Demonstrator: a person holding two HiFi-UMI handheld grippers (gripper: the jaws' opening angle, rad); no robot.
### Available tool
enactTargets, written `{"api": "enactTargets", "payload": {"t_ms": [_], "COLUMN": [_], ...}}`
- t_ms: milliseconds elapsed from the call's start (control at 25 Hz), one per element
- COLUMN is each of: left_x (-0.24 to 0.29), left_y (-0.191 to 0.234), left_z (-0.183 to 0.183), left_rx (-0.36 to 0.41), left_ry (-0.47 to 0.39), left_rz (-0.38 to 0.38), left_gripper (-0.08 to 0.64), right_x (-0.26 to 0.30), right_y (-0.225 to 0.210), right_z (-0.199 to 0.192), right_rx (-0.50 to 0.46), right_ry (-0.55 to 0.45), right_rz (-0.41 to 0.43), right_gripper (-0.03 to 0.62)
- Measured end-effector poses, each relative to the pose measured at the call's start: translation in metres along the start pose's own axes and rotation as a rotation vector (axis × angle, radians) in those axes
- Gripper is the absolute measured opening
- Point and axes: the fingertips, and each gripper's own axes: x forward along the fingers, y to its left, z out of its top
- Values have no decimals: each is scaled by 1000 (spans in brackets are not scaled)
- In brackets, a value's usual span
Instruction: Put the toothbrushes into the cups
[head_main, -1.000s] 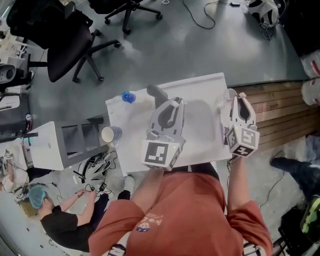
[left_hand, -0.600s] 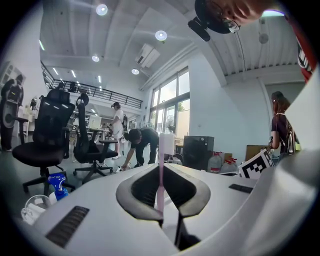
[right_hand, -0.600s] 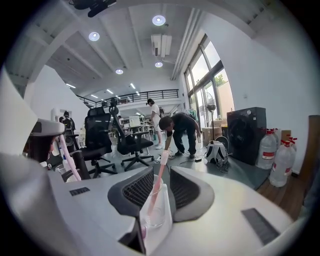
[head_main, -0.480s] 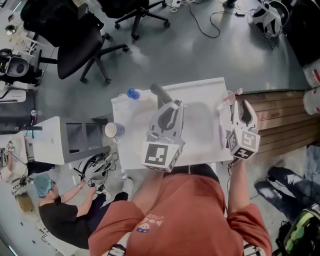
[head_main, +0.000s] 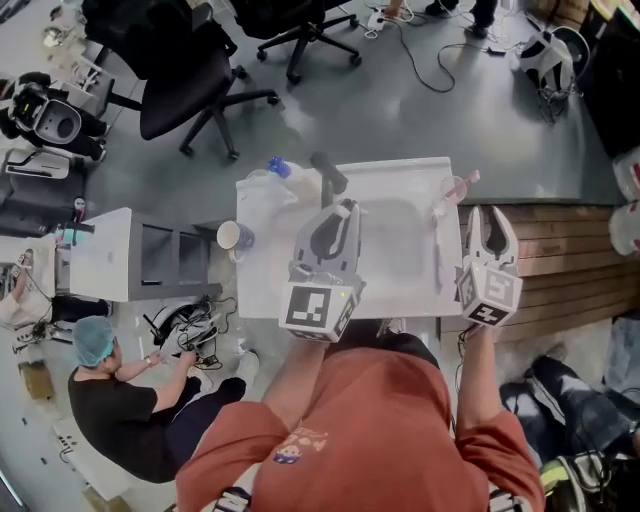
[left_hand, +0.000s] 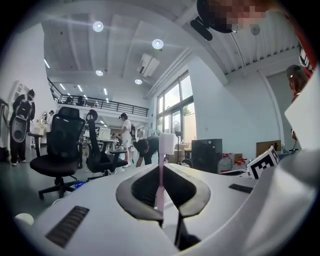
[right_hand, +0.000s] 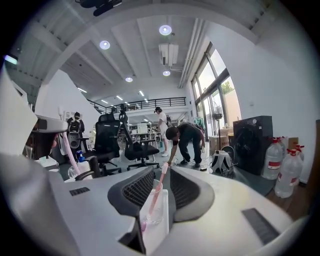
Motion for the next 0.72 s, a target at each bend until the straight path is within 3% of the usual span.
{"api": "enactTargets", "payload": {"t_ms": [360,720], "left_x": [-49,-74], "left_y": [-22,-4], "left_z": [11,21], "left_rx": [16,40], "left_ry": [-5,-15], "left_rz": [87,152], "left_gripper": [37,37], "right_x": [-44,-59], "right_y": [3,37], "right_z": [30,69], "right_rx": [-6,4], "right_ry": [-74,-162], "right_rz": [75,155], "right_gripper": [115,115]}}
